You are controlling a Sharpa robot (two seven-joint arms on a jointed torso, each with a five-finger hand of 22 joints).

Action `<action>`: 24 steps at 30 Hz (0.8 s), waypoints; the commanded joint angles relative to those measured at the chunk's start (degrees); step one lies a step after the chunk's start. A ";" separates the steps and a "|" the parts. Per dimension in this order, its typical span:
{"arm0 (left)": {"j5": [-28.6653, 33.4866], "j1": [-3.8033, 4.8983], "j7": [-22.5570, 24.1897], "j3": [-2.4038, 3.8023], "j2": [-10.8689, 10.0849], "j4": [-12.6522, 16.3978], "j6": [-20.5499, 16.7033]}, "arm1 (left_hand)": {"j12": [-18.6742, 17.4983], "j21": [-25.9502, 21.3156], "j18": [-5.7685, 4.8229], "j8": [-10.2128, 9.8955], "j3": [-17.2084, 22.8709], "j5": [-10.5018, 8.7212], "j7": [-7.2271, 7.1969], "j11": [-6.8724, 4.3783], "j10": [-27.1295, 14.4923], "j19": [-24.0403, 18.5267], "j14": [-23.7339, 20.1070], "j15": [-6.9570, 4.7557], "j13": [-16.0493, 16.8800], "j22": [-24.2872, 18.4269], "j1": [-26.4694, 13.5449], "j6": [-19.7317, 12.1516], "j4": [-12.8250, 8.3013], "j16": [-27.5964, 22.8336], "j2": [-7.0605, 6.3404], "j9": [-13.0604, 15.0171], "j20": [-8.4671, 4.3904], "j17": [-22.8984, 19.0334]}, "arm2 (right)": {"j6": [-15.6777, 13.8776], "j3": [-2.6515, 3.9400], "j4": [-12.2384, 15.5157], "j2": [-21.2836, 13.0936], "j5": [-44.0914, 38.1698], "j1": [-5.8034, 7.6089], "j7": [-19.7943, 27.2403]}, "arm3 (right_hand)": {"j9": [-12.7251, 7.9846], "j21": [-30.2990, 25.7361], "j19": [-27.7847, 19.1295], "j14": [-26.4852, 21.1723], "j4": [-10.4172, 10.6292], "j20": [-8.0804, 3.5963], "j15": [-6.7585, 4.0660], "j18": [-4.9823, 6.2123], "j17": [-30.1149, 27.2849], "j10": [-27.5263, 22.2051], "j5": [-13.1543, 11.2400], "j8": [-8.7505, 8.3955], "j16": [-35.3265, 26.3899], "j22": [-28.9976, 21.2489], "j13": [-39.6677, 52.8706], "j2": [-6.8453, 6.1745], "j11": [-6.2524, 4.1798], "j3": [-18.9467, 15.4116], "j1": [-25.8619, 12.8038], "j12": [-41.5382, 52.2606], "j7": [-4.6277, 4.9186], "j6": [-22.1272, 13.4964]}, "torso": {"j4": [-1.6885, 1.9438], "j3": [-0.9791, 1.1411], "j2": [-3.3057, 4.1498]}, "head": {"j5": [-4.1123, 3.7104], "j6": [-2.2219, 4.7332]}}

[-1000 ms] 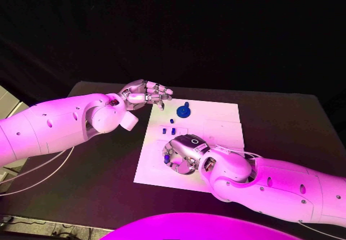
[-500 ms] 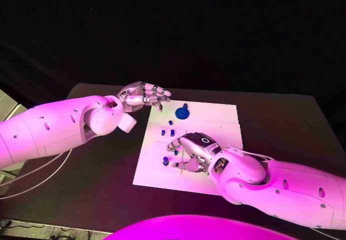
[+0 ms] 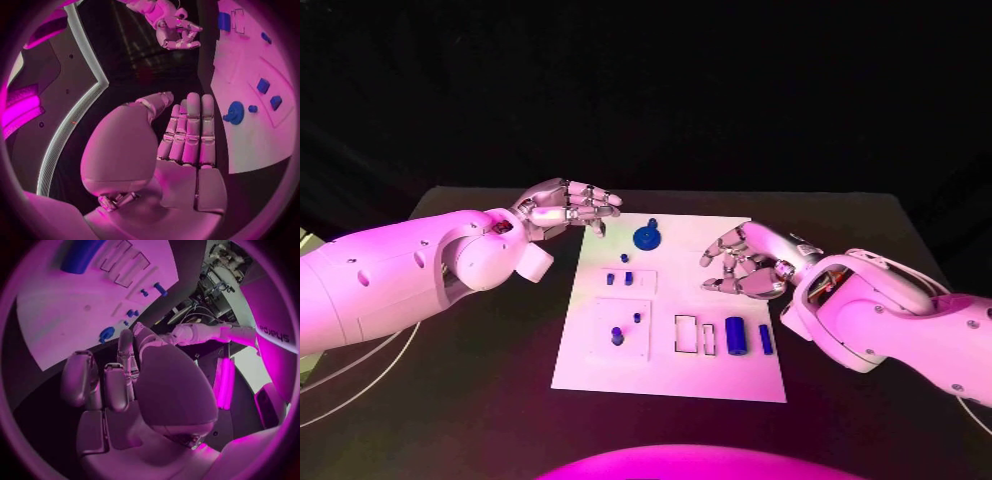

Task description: Assemble the parts on the task board

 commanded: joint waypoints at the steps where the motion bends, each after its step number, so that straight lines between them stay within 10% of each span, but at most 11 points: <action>1: 0.42 0.02 0.81 0.03 0.12 0.30 0.25 | 0.29 -0.34 0.76 0.11 -0.22 0.06 0.11 0.02 -0.37 -0.05 -0.36 0.07 0.05 -0.09 -0.23 -0.40 -0.01 -0.36 0.05 -0.01 0.16 -0.09 | 4.46 -0.41 0.86 -2.18 9.86 0.52 -1.90 | 0.94 3.17 2.08 2.34 1.57 -0.12 -0.05 -1.05 2.15 4.83 0.48 2.04 1.09 8.89 29.78 0.37 -0.46 -1.77 -3.71 25.72 -0.12 -0.99 | -0.15 -0.09 -0.15 | -1.31 -0.02; 5: 0.49 0.01 0.97 0.02 0.07 0.63 0.11 | 0.30 -0.36 0.76 0.11 -0.25 0.06 0.12 0.03 -0.37 -0.05 -0.36 0.08 0.05 -0.10 -0.29 -0.41 0.03 -0.36 0.04 -0.01 0.17 -0.09 | 6.43 -1.02 1.91 -4.90 9.99 0.31 -5.17 | 2.57 8.60 3.23 3.52 1.62 -0.24 -0.31 -1.93 8.94 11.12 -0.17 4.87 4.03 11.04 49.51 2.21 -0.72 -4.83 -7.79 39.32 -0.78 -0.71 | -0.35 0.08 -0.07 | -2.13 -0.39; 24: 0.63 -0.19 1.08 -0.07 -0.53 1.61 0.15 | 0.33 -0.41 0.75 0.12 -0.32 0.05 0.12 0.04 -0.40 -0.05 -0.35 0.10 0.05 -0.12 -0.42 -0.43 0.12 -0.35 0.04 -0.01 0.19 -0.08 | 5.79 -1.74 3.50 -7.99 2.03 -5.17 -16.91 | 4.48 13.44 4.18 4.41 1.95 -0.28 -0.43 -2.76 15.29 12.74 -0.60 7.83 6.36 12.87 53.61 4.48 -0.96 -14.66 -14.04 41.50 -1.18 -1.33 | -0.12 -0.01 -0.15 | -3.20 -0.95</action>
